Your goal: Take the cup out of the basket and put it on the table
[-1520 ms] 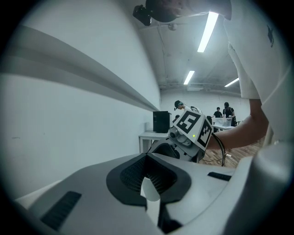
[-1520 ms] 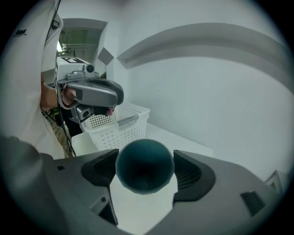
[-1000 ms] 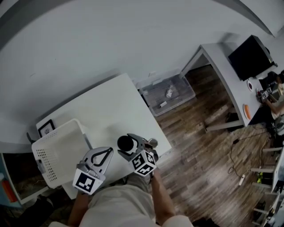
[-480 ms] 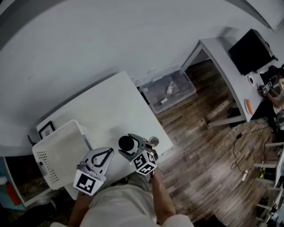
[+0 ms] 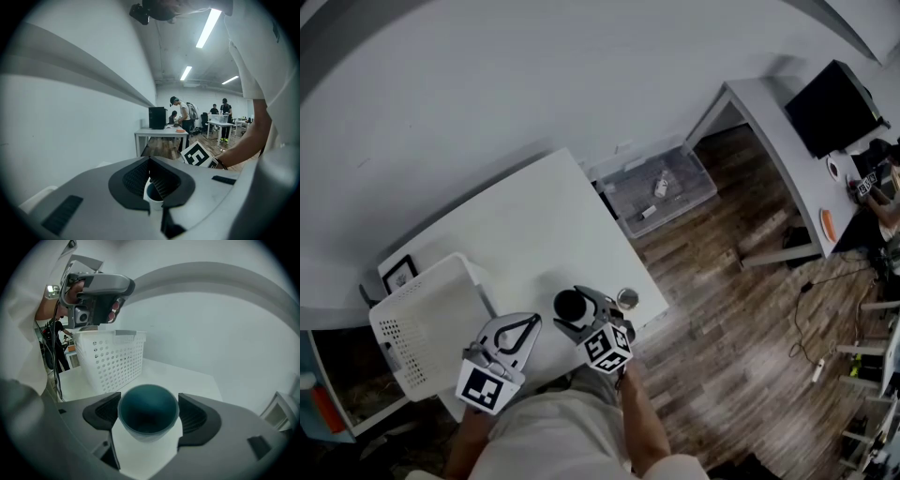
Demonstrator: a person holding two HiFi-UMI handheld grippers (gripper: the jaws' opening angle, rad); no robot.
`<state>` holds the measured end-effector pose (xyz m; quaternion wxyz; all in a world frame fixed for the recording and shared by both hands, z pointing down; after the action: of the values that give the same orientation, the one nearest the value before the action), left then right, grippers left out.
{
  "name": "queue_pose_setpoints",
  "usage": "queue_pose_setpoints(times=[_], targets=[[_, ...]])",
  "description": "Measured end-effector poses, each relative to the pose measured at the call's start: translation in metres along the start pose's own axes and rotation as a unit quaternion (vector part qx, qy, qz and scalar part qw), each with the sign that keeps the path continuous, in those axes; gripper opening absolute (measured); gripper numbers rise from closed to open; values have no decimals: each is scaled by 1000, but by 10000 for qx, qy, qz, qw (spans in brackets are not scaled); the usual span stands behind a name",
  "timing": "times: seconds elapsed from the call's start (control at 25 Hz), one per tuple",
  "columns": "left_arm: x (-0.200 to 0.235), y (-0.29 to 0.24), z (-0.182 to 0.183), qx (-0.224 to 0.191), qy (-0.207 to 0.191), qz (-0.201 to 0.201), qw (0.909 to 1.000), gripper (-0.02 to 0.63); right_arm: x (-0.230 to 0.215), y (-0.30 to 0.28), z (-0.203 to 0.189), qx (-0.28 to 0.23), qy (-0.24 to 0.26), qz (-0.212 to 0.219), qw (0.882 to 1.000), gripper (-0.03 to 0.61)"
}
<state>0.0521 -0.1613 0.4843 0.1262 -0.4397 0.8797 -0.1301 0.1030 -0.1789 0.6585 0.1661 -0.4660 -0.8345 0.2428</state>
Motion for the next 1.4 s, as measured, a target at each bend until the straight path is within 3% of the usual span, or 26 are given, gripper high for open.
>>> queue_pose_setpoints(times=[1.04, 1.4], targets=[[-6, -4, -1, 50, -67, -120, 9999, 2, 1, 7, 4, -262, -40, -52, 9996, 380], [-3, 2, 3, -74, -102, -53, 9999, 2, -3, 50, 38, -712, -163, -329, 9968, 379]])
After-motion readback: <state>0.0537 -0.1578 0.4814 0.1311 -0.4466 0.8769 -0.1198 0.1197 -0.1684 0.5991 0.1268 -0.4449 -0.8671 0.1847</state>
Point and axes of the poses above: the fingertips, and each gripper's own axes: y backward along the fingers, x to its left, z out of its top, the point moved 2 cm from there along y, backward along the fingers, and after that the axes turned 1 degree about -y, right-handed, at the moved point
